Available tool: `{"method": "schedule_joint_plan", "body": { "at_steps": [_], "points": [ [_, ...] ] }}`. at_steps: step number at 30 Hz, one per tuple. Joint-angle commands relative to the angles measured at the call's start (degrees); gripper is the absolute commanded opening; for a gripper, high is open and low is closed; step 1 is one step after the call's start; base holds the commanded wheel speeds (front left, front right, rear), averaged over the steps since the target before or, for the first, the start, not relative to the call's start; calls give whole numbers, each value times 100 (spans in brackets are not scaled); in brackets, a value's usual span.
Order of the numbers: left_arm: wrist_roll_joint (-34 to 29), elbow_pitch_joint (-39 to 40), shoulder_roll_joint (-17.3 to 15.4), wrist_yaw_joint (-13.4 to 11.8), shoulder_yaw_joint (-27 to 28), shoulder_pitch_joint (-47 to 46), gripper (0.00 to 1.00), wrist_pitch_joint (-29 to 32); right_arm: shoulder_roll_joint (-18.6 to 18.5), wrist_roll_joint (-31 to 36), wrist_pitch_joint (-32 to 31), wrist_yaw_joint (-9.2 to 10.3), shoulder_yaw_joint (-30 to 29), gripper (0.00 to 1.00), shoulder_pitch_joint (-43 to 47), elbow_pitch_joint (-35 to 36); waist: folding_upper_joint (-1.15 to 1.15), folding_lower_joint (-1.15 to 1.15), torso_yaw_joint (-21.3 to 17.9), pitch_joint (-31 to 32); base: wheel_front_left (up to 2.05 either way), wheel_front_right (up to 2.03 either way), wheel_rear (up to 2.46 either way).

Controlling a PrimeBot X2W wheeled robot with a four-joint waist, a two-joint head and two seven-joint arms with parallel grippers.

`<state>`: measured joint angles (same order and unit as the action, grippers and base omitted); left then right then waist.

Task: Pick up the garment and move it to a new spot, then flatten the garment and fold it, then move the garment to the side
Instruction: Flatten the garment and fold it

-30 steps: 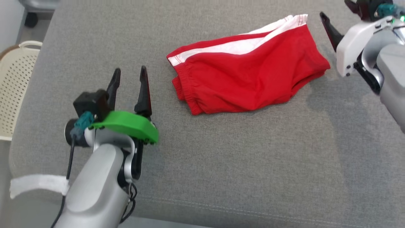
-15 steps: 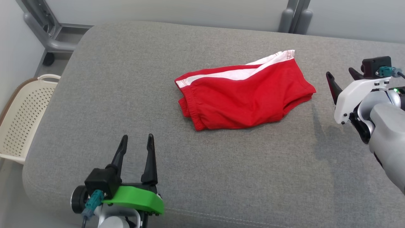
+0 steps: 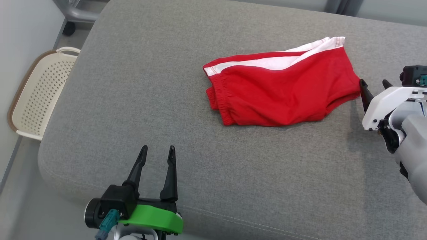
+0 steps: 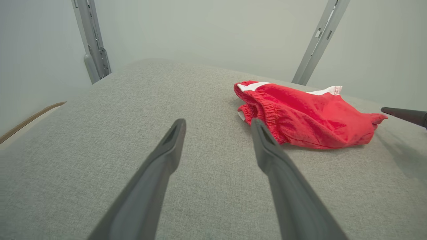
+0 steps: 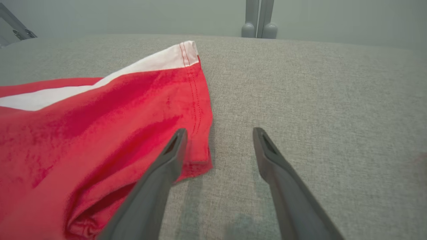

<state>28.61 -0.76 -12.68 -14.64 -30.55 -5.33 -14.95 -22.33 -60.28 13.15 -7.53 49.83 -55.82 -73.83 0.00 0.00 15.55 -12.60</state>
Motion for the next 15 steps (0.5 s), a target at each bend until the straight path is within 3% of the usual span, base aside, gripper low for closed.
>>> {"method": "schedule_joint_plan", "body": {
  "at_steps": [1,11,14,15],
  "points": [
    [-21,-16,20,22,14,-74,100,-25,-48,-7,-42,9,-35,100,128,-26,0,0,214,-199,0,0,0],
    [-16,-205,119,159,-2,-151,100,-29,5,0,-465,7,-431,100,415,-28,0,0,311,-250,0,0,0],
    [-31,-220,123,175,2,-160,100,-29,90,-17,-550,6,-559,79,455,-30,0,0,296,-240,0,0,0],
    [-35,-224,121,184,-4,-164,100,-29,115,1,-589,6,-583,64,462,-30,0,0,294,-238,0,0,0]
  ]
}}
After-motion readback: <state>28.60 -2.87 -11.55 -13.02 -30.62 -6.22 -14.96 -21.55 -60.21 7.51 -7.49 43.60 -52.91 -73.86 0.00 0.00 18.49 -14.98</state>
